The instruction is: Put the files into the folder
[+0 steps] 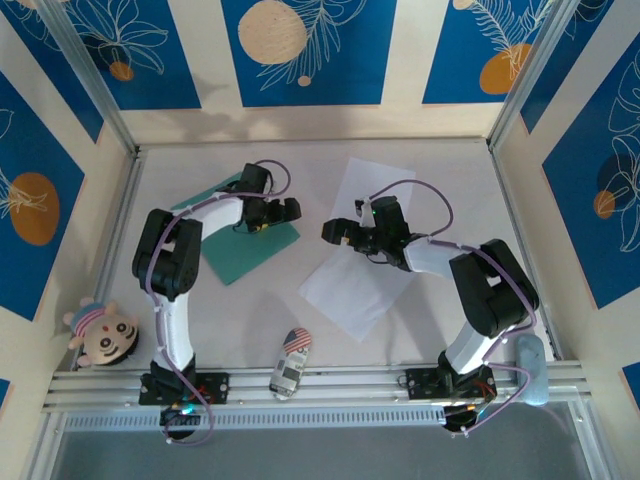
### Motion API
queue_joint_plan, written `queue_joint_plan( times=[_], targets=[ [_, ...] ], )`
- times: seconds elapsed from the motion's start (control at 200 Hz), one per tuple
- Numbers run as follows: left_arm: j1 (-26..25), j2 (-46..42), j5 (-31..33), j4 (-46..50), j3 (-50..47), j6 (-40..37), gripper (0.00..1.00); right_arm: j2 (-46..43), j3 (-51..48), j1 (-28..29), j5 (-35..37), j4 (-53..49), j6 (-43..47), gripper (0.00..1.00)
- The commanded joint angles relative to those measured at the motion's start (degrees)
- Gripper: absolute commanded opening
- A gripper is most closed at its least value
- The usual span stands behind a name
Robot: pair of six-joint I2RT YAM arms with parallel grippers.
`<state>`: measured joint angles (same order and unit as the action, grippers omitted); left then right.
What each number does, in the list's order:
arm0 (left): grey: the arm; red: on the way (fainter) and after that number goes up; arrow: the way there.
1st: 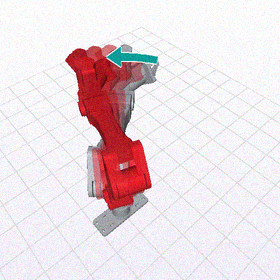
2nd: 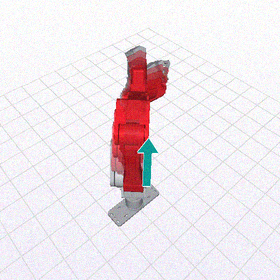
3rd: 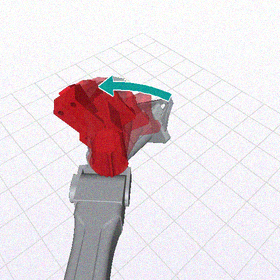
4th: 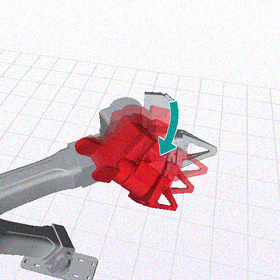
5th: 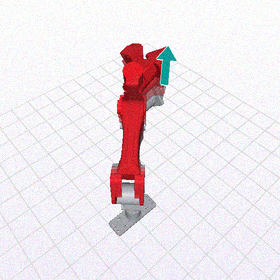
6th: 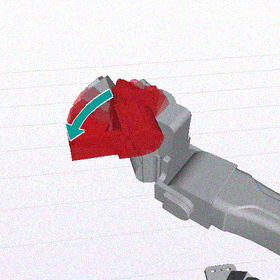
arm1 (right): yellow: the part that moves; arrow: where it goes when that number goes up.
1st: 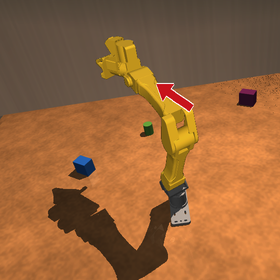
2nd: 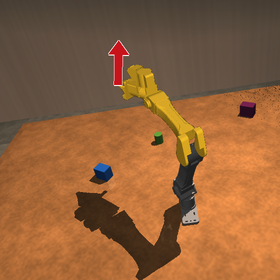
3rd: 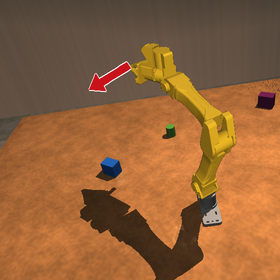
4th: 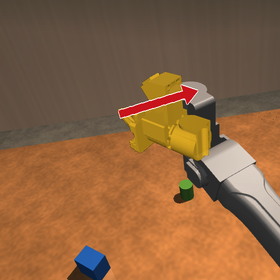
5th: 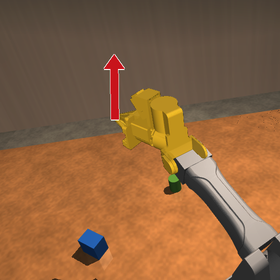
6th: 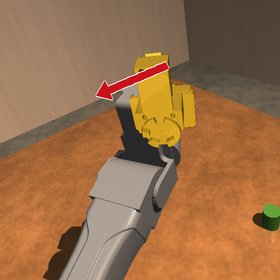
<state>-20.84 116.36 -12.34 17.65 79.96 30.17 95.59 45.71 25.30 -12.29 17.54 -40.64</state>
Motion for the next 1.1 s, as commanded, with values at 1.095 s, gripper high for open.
queue_joint_plan(
  times=[1.095],
  targets=[
    [8.36, -32.59, 5.01, 17.23, -21.65, -5.74, 0.99, 14.63, 16.17, 8.12, -13.43, -8.03, 1.08, 0.78]
  ],
)
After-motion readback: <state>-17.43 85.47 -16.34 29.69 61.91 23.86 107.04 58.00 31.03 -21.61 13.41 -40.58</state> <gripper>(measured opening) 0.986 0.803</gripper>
